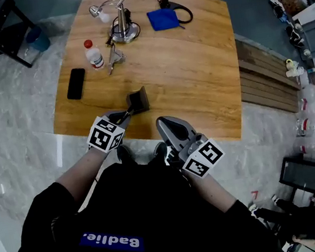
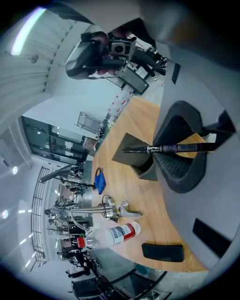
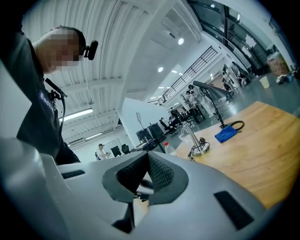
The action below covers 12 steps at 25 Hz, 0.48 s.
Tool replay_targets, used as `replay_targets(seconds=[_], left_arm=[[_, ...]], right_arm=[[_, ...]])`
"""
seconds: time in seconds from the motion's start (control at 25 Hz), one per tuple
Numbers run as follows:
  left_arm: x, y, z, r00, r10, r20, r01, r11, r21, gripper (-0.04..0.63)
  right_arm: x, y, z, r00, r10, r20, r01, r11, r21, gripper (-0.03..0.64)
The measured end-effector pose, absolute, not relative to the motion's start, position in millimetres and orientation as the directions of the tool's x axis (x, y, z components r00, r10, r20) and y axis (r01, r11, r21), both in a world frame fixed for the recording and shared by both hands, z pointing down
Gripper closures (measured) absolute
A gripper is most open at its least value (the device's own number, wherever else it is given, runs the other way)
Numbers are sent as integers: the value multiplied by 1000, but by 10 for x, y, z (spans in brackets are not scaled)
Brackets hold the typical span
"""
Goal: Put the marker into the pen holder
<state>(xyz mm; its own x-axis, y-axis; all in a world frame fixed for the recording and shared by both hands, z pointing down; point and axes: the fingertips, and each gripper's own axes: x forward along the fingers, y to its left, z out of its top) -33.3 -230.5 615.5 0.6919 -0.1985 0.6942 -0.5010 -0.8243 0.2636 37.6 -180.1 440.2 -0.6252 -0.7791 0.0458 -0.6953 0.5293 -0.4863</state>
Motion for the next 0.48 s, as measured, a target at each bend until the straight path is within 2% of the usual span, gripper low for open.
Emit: replay_targets(seconds=[0.16,0.48], left_arm=[[-291,-2363,6374,594,-158,789,-522,-821,229,543],[-220,-2380,6554,446,-166,879,-519,-849,103,543]], right_arm=[[563,-1883,4427,-658,-752,37,-665,557,-498,611],[863,-1888,4440,-700,-714,13,-619,597,-511,611]])
